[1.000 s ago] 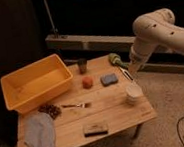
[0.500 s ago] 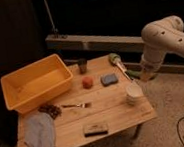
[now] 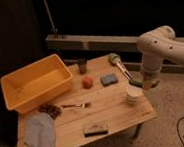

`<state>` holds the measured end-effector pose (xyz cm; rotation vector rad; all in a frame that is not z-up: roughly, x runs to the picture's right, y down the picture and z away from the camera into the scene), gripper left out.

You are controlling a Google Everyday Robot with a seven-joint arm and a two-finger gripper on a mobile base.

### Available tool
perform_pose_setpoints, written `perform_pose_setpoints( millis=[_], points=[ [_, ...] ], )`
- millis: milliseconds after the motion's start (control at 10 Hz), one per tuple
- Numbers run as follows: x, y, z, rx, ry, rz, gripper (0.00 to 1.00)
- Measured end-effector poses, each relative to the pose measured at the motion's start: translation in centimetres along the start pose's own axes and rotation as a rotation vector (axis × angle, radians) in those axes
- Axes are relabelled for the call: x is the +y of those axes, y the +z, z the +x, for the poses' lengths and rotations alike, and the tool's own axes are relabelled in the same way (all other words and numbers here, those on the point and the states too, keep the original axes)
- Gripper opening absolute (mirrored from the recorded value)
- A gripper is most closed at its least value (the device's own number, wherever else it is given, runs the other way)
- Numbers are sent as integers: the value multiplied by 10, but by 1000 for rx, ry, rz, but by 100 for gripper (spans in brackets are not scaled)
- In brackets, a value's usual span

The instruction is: Place pepper in paper cup

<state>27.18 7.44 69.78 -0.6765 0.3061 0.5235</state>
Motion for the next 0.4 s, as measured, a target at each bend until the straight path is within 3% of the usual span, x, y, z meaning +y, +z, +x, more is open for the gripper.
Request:
perform_pose_setpoints(
  millis=[400],
  points=[
    [1,24,1,55,-2,-36,0]
  ],
)
